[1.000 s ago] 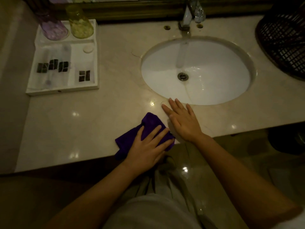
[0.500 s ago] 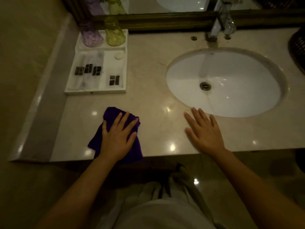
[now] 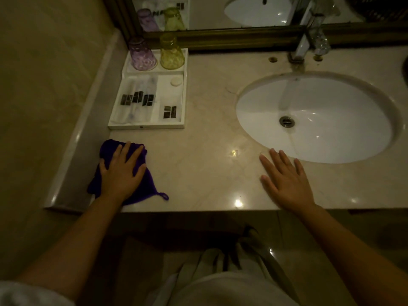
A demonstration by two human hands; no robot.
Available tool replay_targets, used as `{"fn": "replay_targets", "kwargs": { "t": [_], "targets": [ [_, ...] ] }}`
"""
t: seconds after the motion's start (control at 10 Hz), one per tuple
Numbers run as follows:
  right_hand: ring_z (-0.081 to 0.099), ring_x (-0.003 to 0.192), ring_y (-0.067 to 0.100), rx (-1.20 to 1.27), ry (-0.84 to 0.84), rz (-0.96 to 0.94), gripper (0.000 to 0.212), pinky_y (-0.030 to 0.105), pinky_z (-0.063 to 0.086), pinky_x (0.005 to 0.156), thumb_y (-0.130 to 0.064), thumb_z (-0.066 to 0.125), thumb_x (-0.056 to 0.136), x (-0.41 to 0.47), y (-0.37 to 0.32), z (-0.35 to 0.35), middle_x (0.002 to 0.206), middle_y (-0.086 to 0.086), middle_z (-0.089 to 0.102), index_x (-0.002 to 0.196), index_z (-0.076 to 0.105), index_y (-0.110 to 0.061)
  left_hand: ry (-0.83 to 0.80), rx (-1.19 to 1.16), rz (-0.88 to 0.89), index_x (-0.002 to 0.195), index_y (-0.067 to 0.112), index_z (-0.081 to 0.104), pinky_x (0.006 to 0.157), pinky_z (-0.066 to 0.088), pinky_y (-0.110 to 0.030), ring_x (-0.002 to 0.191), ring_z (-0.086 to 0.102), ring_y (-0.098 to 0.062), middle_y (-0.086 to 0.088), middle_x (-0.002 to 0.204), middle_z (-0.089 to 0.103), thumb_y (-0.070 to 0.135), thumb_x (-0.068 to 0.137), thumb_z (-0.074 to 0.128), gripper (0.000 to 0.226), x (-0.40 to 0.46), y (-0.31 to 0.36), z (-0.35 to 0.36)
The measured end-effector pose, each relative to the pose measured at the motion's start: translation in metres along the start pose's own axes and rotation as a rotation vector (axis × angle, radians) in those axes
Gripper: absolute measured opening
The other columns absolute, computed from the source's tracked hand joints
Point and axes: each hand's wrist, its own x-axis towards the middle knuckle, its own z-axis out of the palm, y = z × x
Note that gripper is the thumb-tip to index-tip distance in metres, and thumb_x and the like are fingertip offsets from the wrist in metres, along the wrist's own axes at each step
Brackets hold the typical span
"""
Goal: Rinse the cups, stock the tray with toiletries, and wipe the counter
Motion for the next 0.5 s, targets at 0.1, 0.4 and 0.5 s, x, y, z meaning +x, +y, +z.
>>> {"fn": "replay_targets", "kwargs": {
  "t": [0.1,0.4,0.5],
  "targets": [
    [-0.012,0.142,0.012,-0.006,-0.001,-0.001,0.061,0.043,-0.003,0.116,-0.059,0.002,0.086,0.000,-0.001,-0.001,0.157,-0.003,-0.005,0.142,-0.006,-0.038,-0.004,-0.003,-0.013,0.142,0.033,0.026,0.107,0.009,-0.066,0.143,0.010,-0.025,-0.004,0.157,0.016,0.042,0.091,0.043,0.055,-0.001,-0.001,-0.002],
    [-0.009,0.143,0.016,-0.039,-0.027,-0.005,0.062,0.045,-0.002,0.115,-0.057,0.007,0.088,-0.001,0.000,-0.005,0.158,-0.001,-0.004,0.145,-0.001,-0.034,-0.087,0.084,-0.059,0.146,0.035,0.011,0.107,0.001,-0.067,0.144,-0.001,-0.026,-0.005,0.158,0.000,0.054,0.090,0.032,0.062,-0.003,0.015,-0.010],
    [-0.001,0.144,0.020,-0.017,-0.034,-0.020,0.059,0.048,0.006,0.115,-0.052,0.020,0.093,0.003,-0.008,-0.009,0.158,0.004,0.004,0.146,0.008,-0.029,-0.041,0.000,0.112,0.146,0.032,0.012,0.109,0.006,-0.060,0.143,0.008,-0.028,-0.009,0.157,0.010,0.055,0.089,0.031,0.064,-0.001,0.050,-0.015]
  ]
}}
